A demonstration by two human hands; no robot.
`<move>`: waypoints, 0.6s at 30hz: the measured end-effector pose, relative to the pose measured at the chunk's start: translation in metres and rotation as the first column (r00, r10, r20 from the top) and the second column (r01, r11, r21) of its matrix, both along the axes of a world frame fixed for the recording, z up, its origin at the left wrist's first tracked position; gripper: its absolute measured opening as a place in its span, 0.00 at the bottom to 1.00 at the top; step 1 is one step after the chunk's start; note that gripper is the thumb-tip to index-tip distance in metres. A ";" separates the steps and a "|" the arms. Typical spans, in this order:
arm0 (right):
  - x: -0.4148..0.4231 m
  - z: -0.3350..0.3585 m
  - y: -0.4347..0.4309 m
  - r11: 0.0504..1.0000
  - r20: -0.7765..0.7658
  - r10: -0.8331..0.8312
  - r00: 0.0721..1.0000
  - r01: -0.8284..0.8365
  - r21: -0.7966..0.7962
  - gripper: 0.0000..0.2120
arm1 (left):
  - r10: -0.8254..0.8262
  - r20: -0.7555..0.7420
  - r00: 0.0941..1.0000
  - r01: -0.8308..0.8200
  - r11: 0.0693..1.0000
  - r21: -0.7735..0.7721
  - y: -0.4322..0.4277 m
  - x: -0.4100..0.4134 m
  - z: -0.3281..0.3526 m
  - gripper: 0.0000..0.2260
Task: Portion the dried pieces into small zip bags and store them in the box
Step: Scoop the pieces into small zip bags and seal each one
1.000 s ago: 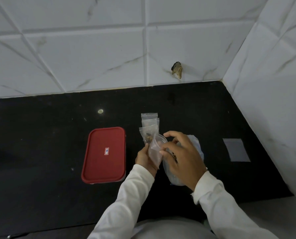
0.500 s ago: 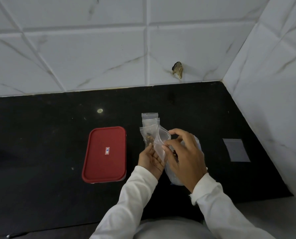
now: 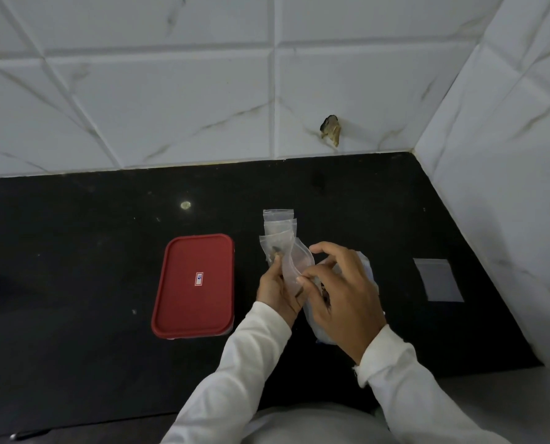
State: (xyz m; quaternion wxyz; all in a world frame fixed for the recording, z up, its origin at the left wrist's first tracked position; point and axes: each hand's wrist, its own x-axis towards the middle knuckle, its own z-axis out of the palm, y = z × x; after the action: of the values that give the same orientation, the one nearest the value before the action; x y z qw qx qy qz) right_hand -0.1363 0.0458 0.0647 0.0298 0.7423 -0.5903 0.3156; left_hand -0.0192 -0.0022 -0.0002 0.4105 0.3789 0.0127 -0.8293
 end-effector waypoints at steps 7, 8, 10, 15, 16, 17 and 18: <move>0.004 0.007 0.006 0.996 0.299 0.071 0.952 -0.083 0.028 0.09 | 0.065 0.025 0.998 -0.064 0.998 -0.014 0.004 -0.007 -0.016 0.16; -0.003 0.007 0.006 0.995 0.347 0.050 0.937 -0.076 0.062 0.08 | 0.051 0.036 0.998 -0.050 0.998 -0.035 0.002 -0.005 -0.016 0.12; -0.023 0.006 0.004 0.997 0.423 -0.025 0.906 -0.010 0.080 0.09 | 0.028 0.049 0.998 -0.024 0.996 -0.080 -0.001 -0.002 -0.017 0.10; -0.082 -0.030 -0.003 0.947 0.291 -0.171 0.941 0.076 0.311 0.09 | -0.029 -0.129 0.991 0.002 0.980 -0.200 0.002 -0.002 -0.030 0.12; -0.091 -0.041 -0.002 0.912 0.226 -0.175 0.958 0.071 0.404 0.10 | -0.041 -0.110 0.993 0.017 0.977 -0.212 0.003 -0.003 -0.029 0.13; -0.097 -0.051 0.000 0.873 0.168 -0.166 0.972 0.066 0.482 0.11 | -0.050 -0.071 0.996 0.034 0.976 -0.213 0.004 -0.004 -0.028 0.13; -0.101 -0.060 0.001 0.839 0.106 -0.156 0.982 0.075 0.539 0.11 | -0.058 -0.016 0.998 0.054 0.979 -0.198 0.004 -0.006 -0.025 0.14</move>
State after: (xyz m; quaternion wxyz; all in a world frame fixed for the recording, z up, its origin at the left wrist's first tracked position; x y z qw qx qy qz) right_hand -0.2369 0.0471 0.0048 -0.2011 0.6595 -0.6989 0.1904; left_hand -0.0248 0.0019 -0.0250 0.4224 0.3273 -0.0761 -0.8418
